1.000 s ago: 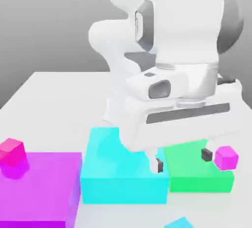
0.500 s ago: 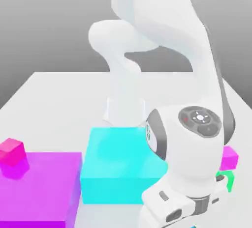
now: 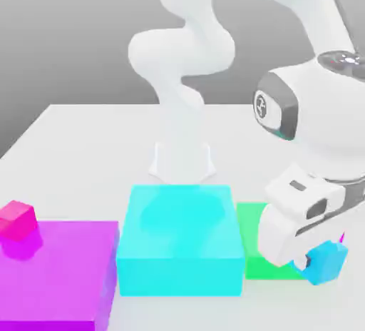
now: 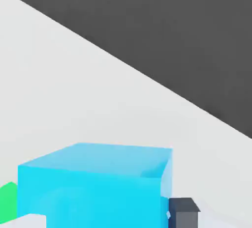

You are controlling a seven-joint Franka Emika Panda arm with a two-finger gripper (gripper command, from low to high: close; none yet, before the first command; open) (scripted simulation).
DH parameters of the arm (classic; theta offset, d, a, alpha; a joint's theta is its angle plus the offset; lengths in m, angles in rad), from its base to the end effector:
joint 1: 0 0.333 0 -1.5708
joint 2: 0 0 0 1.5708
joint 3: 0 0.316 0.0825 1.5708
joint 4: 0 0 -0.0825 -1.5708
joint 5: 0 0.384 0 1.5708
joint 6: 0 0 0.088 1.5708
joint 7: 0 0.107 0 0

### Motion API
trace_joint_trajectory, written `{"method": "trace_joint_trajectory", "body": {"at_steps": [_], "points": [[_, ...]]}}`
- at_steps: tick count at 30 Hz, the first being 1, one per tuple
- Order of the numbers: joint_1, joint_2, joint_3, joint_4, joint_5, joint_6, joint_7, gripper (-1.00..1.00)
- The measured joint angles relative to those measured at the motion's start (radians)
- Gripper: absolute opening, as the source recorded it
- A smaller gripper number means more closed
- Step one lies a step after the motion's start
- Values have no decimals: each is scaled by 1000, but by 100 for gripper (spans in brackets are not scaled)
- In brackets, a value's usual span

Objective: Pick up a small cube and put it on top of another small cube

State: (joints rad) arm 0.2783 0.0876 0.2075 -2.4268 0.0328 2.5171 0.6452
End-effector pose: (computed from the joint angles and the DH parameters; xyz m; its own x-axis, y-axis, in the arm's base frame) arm 0.4335 0.2293 0.2722 0.9825 -0.1854 -0.0194 -0.1859 -0.9820 -0.0321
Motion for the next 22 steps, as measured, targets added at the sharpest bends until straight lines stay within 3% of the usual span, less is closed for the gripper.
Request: {"method": "trace_joint_trajectory", "body": {"at_steps": [6,10,11,17,22], "points": [[122,-191,53,-141,22,-49,82,-100],[130,-92,47,-176,-32,82,133,-100],[128,-68,48,-181,-43,109,141,100],[154,-57,41,-183,-49,123,145,100],[137,-189,45,-161,5,-28,106,100]]}}
